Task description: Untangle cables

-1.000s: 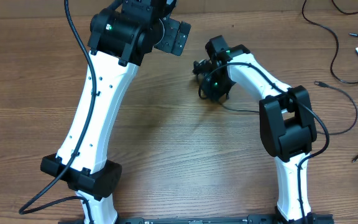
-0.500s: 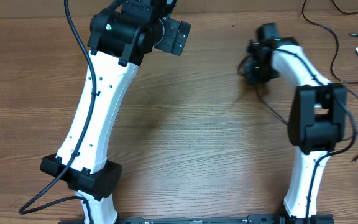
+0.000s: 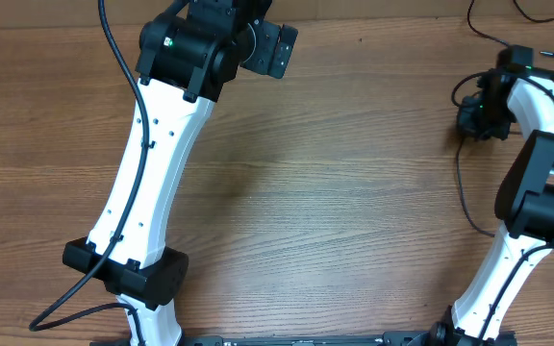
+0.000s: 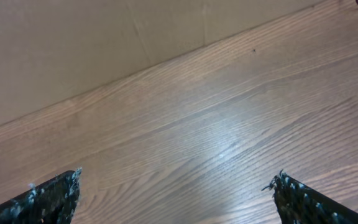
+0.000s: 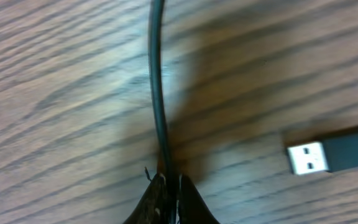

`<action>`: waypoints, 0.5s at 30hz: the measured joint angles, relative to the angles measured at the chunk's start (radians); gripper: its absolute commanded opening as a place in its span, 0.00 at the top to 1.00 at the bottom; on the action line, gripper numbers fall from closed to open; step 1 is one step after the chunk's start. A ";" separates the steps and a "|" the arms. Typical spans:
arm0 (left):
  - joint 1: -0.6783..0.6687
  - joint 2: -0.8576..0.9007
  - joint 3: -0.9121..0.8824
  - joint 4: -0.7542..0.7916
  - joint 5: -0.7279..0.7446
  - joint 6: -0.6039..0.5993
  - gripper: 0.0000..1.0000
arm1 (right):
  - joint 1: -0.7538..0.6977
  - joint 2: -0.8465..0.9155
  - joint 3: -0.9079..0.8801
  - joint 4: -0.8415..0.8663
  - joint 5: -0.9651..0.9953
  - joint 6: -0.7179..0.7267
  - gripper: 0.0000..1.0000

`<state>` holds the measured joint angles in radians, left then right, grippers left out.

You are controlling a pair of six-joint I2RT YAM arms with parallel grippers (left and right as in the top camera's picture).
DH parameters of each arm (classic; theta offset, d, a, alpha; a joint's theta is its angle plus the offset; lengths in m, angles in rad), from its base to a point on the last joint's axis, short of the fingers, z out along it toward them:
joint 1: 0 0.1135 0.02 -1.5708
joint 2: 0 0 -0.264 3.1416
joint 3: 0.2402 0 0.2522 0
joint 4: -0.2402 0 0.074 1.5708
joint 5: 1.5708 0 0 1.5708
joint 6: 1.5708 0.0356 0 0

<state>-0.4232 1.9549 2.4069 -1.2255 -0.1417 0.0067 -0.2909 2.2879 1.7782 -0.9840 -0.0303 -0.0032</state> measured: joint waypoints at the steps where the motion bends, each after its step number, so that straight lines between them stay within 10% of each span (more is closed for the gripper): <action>1: 0.000 0.000 0.000 0.004 0.000 0.000 0.01 | -0.005 0.000 0.000 -0.001 -0.007 0.000 0.89; 3: 0.000 0.000 0.000 0.009 0.000 0.000 0.01 | -0.008 0.000 0.000 -0.002 -0.014 0.002 0.72; 6: 0.000 0.000 0.000 0.011 0.000 0.000 0.00 | -0.003 0.000 0.000 -0.002 -0.023 0.008 0.00; 15: 0.000 0.007 0.000 0.011 0.000 0.000 0.00 | 0.016 -0.007 0.001 -0.003 -0.013 0.003 0.00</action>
<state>-0.4232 1.9621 2.4069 -1.2140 -0.1421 0.0067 -0.2752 2.2810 1.7794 -0.9871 -0.0433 -0.0002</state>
